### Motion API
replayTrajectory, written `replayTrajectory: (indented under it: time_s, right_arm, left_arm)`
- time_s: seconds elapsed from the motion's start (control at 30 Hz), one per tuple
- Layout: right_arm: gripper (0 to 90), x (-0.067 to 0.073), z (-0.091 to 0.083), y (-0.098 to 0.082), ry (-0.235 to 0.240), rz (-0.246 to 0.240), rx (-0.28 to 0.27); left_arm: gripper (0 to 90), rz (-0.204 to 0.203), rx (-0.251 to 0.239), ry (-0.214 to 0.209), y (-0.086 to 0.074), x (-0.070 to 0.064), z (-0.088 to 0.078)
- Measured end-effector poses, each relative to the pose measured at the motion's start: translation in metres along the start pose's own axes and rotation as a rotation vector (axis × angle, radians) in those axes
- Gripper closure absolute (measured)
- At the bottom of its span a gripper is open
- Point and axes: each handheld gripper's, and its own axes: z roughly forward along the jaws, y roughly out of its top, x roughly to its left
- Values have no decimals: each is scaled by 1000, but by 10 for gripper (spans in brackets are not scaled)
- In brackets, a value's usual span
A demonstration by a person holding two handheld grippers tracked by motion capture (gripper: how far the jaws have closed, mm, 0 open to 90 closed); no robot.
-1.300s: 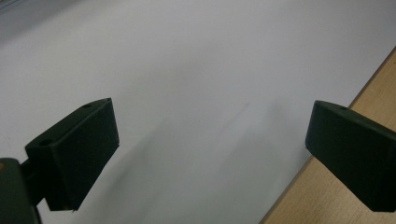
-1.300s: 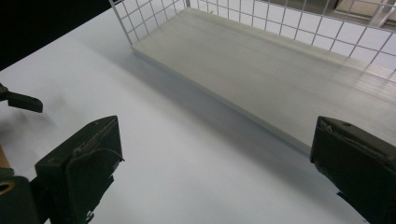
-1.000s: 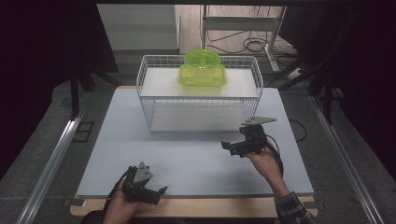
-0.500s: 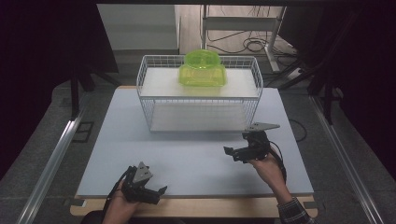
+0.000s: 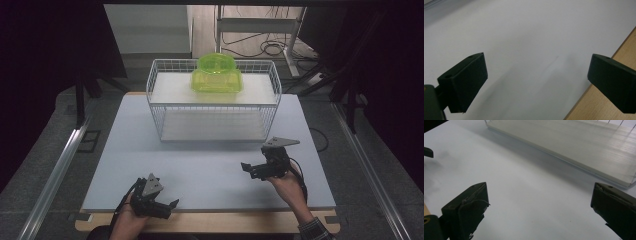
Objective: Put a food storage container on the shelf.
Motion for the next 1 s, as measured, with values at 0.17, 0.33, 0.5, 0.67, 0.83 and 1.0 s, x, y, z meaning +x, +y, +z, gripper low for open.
replayTrajectory:
  time_s: [0.17,0.33,0.5,0.67,0.83,1.0]
  right_arm:
    - [18,0,-1,-7,3,-6,3]
    - [18,0,-3,-14,-1,-12,10]
    - [18,0,-5,-19,-3,-11,13]
    - [18,-2,-8,-26,-9,-6,18]
    - [18,-3,-10,-32,-15,-1,25]
    - [18,-5,-11,-38,-22,1,34]
  left_arm:
    - [25,0,1,0,0,0,0]
    - [25,1,1,0,0,0,0]
    - [25,1,1,1,0,0,0]
    - [25,3,3,1,0,0,1]
    - [24,5,4,1,0,0,1]
    - [24,8,7,-1,0,-1,1]
